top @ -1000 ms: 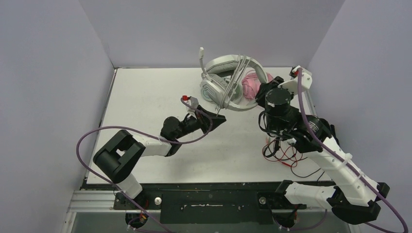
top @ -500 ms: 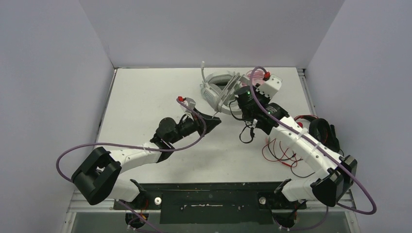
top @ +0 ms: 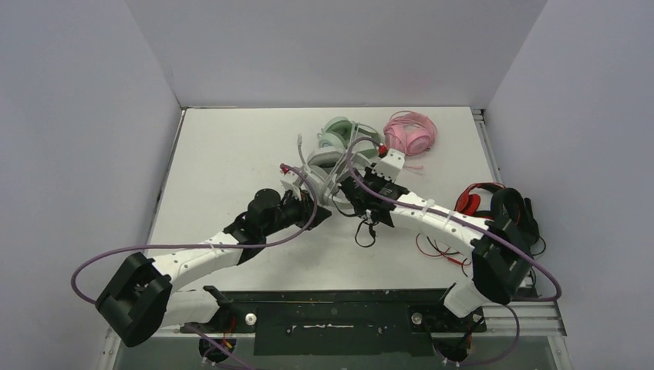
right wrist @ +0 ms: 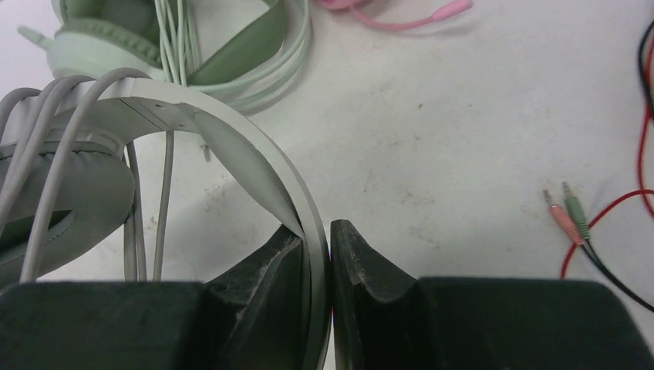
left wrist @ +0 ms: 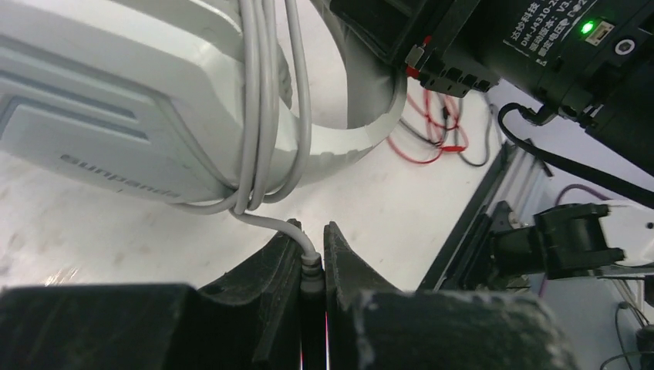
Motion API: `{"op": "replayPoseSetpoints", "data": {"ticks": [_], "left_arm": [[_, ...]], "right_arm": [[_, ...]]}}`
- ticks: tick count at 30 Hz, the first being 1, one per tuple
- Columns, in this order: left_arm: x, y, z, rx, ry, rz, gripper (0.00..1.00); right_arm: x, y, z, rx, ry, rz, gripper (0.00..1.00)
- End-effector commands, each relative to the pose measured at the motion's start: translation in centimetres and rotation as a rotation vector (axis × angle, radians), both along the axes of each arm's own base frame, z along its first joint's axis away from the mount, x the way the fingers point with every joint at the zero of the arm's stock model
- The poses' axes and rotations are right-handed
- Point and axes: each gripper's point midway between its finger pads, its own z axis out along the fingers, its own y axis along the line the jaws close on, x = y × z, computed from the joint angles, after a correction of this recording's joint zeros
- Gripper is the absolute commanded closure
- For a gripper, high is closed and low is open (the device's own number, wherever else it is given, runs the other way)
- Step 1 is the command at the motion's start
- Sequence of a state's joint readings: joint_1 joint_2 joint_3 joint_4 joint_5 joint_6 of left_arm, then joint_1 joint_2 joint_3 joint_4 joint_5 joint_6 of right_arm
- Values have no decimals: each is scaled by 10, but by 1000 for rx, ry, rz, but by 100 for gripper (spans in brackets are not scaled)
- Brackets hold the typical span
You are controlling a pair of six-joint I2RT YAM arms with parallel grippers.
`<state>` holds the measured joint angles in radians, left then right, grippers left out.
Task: Wrap the headphones
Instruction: Place the headphones at the corner of the board.
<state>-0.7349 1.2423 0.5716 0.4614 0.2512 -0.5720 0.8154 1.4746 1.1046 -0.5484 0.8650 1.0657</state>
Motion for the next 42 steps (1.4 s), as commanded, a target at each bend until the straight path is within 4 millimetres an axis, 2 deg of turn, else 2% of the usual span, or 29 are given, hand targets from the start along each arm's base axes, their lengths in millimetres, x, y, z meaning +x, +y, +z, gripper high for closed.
{"op": "replayPoseSetpoints", "data": {"ticks": [1,4,6,12,16,22,24,26,27,32,35,36,39,41,42], "left_arm": [[13,35,6,-7,-6,119,100],[31,65,0,-46,20,213,100],[41,79,-7,-53,29,258,100],[75,96,-38,33,86,317,100],[109,107,-41,-6,112,360,100],[165,126,-45,-47,129,456,100],[180,127,-47,-74,133,469,100],[193,125,-49,-97,133,469,100],[198,124,-56,-99,149,471,100],[228,122,-66,-121,180,502,95],[240,118,-69,-144,185,510,94],[244,117,-72,-148,190,510,93],[254,114,-75,-153,188,507,92],[259,112,-73,-156,174,497,86],[260,111,-71,-156,167,496,78]], "right_arm": [[25,38,-14,88,-71,10,100],[37,62,-31,90,-67,71,100],[48,79,-34,111,-94,115,100],[75,119,-54,106,-111,213,100],[98,146,-60,109,-138,286,100],[148,179,-72,149,-144,393,89],[159,182,-71,157,-166,424,77],[166,182,-65,154,-184,446,62],[169,181,-62,152,-186,457,58],[178,169,-41,168,-196,494,50],[172,165,-20,161,-230,536,41],[169,165,-7,164,-252,560,39],[158,162,17,161,-287,607,37],[150,158,30,161,-307,643,36],[146,154,37,156,-320,659,34]]}}
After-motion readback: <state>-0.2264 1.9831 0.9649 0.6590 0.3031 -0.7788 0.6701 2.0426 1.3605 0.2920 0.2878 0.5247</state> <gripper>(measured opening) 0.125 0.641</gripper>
